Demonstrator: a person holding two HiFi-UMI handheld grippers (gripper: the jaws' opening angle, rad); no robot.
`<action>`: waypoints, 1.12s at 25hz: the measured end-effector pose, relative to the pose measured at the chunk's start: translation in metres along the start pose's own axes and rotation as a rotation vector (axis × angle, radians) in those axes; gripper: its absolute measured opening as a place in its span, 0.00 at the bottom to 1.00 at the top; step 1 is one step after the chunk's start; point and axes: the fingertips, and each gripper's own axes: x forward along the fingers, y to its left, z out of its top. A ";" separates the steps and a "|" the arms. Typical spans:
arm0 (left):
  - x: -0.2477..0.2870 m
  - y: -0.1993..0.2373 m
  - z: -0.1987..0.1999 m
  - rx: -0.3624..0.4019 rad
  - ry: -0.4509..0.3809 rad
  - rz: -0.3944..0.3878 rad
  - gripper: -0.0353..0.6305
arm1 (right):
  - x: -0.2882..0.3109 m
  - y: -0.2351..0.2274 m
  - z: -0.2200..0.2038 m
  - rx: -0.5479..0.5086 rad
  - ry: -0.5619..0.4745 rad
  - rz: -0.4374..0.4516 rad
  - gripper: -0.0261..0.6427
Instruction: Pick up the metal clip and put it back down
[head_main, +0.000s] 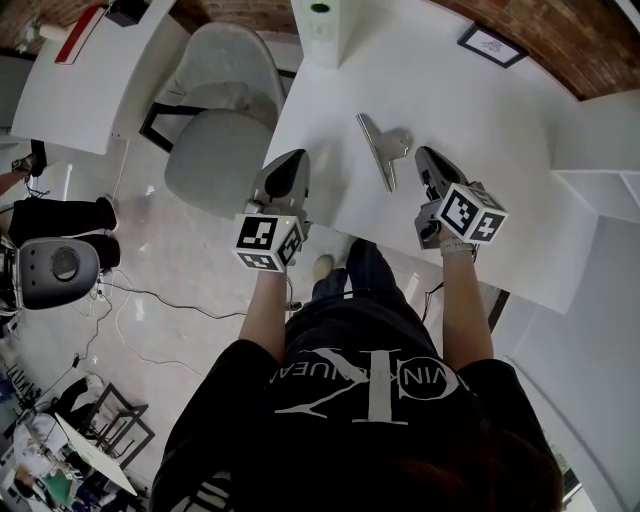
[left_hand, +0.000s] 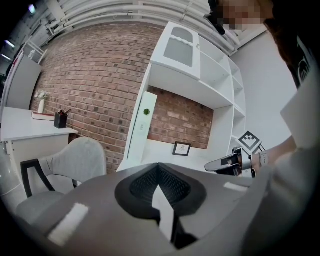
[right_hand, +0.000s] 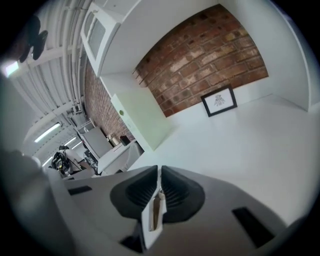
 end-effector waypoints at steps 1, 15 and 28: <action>-0.001 -0.001 0.001 0.001 -0.002 -0.004 0.07 | -0.003 0.003 0.003 -0.023 -0.005 -0.003 0.09; -0.022 -0.017 0.016 0.029 -0.044 -0.042 0.07 | -0.055 0.019 0.027 -0.135 -0.156 -0.056 0.06; -0.045 -0.032 0.036 0.058 -0.093 -0.064 0.07 | -0.093 0.049 0.044 -0.228 -0.246 -0.065 0.06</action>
